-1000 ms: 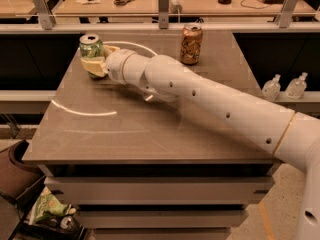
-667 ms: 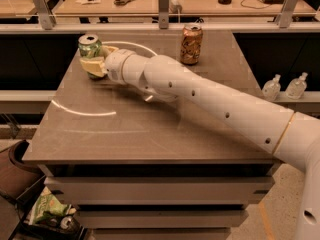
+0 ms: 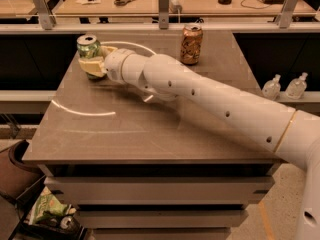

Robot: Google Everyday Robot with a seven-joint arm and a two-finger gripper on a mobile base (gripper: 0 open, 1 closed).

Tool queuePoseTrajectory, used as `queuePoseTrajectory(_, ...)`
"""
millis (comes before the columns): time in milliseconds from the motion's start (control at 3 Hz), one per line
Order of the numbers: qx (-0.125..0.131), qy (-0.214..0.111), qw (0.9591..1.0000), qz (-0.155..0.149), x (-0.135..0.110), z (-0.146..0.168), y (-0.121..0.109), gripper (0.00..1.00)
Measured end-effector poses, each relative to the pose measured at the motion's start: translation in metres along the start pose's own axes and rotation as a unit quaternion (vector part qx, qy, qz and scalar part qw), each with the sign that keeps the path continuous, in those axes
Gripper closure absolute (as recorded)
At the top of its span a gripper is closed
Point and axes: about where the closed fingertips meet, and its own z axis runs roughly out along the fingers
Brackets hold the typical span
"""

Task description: Knock green can over

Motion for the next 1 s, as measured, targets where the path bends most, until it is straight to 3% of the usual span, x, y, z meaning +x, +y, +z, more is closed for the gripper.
queuePoseTrajectory(333, 0.013, 0.029, 0.9994, -0.009, -0.002, -0.007, -0.002, 1.00)
queuePoseTrajectory(1000, 0.006, 0.111, 0.9935, -0.025, -0.028, -0.020, 0.059, 1.00)
